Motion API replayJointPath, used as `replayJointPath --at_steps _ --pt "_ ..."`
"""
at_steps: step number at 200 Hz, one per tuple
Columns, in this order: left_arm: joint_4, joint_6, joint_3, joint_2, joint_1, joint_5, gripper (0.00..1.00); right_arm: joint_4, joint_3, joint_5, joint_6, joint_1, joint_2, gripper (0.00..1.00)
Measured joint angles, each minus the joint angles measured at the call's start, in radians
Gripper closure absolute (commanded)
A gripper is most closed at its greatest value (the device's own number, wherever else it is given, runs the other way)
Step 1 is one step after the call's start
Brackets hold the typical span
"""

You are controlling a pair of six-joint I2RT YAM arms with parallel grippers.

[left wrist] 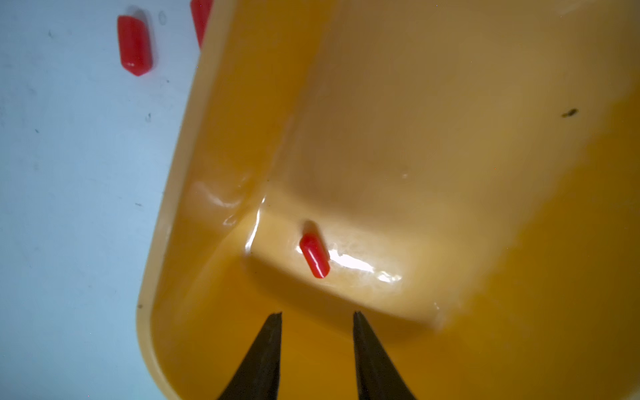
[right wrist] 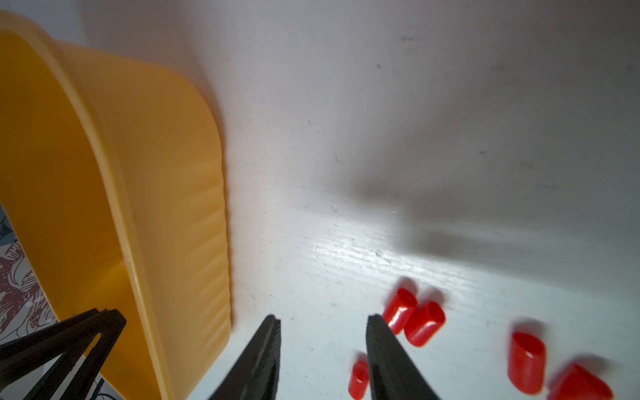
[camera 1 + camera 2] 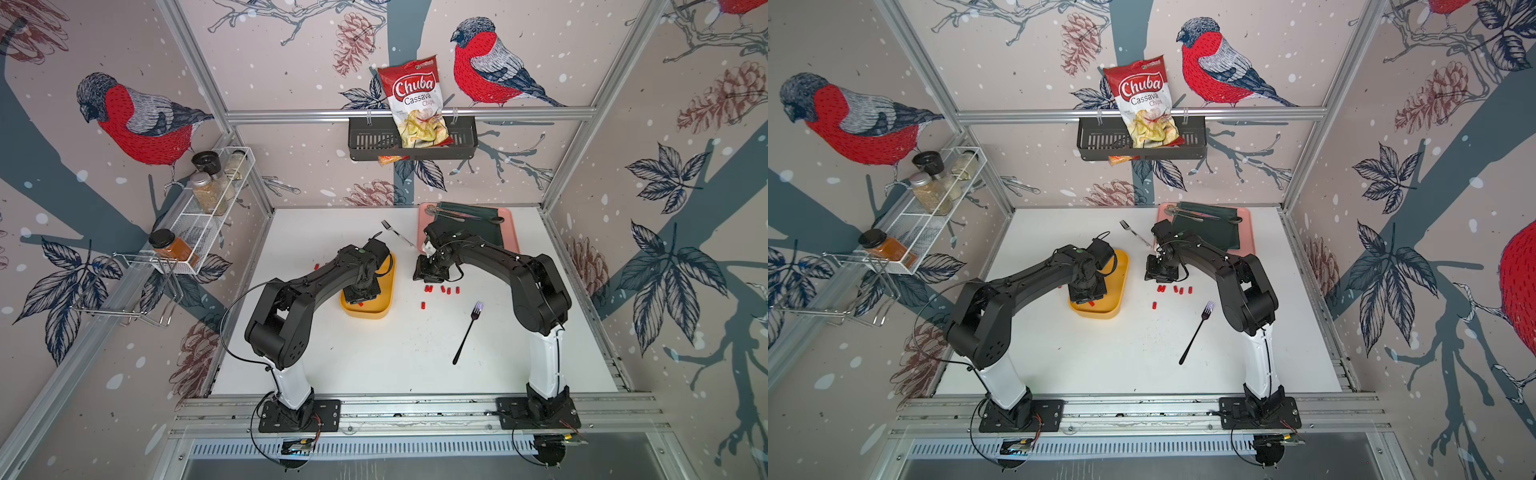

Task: Take the screw protection sleeves out of the storage box
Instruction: Pick up the screw protection sleeve from the storage box.

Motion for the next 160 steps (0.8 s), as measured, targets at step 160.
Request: replayJointPath --at_steps 160 --pt "0.088 0.006 -0.037 0.104 0.035 0.048 0.87 0.0 0.014 -0.007 -0.024 -0.007 0.021 0.54"
